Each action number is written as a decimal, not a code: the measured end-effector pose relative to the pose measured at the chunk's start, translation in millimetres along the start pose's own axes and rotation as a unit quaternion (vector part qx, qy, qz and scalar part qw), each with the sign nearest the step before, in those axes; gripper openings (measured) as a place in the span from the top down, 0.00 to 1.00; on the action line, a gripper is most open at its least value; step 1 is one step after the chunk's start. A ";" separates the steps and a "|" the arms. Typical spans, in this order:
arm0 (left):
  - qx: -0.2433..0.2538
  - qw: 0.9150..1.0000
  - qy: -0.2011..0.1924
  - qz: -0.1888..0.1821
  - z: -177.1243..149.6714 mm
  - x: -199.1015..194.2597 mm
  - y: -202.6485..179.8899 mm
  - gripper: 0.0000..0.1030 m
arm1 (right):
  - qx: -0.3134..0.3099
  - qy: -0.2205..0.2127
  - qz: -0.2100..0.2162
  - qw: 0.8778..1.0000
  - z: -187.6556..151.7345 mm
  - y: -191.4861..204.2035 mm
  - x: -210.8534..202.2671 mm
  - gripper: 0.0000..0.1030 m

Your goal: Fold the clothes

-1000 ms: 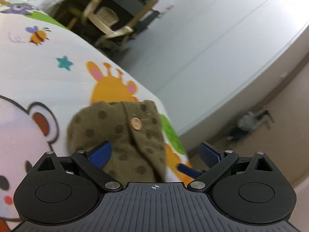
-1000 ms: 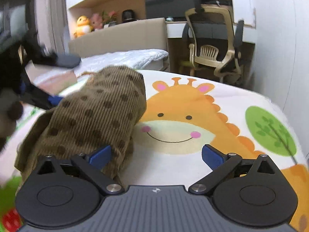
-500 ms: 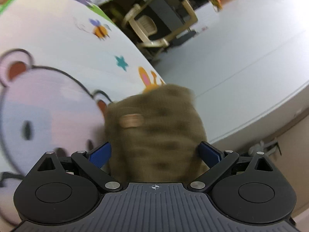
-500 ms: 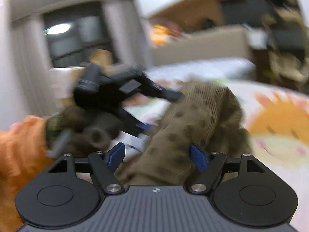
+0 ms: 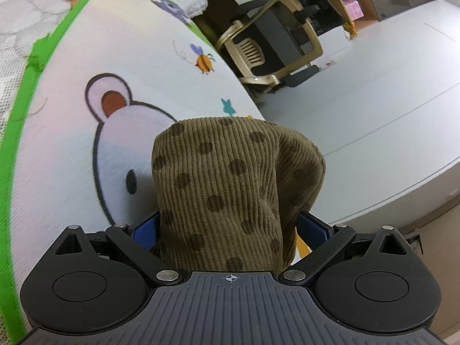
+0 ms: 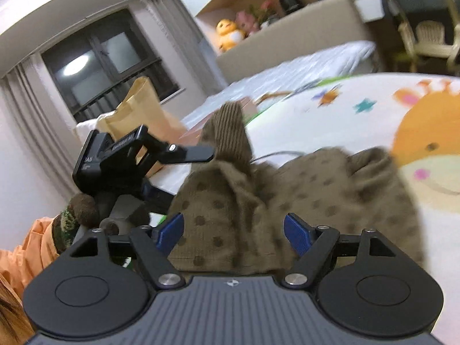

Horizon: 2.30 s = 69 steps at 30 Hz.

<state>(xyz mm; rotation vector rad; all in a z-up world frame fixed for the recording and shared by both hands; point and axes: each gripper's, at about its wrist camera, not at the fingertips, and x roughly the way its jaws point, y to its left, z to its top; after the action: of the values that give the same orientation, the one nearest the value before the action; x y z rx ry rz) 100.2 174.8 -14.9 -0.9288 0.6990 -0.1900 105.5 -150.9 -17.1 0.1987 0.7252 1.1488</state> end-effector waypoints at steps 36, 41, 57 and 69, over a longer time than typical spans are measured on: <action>0.121 0.993 0.014 -0.014 9.2 45.1 -78.6 0.03 | 0.022 -0.066 -0.105 0.992 12.5 -55.9 -60.8 0.17; 0.121 0.992 0.011 -0.017 6.7 37.0 -74.1 0.03 | 0.011 -0.041 -0.120 0.992 10.5 -55.1 -34.5 0.22; 0.132 0.989 0.033 0.051 -1.7 26.4 -50.6 0.32 | -0.028 -0.062 -0.134 0.989 14.1 -39.6 -40.4 0.94; 0.325 0.939 0.044 0.104 -37.8 88.3 -104.7 0.06 | 0.021 -0.022 -0.244 0.969 6.7 -93.9 -48.5 0.81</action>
<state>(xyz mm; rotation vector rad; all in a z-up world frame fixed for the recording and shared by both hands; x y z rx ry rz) 158.9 48.0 11.0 -0.2111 0.7458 -0.2556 170.5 -231.8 -38.3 0.0726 0.7100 0.6591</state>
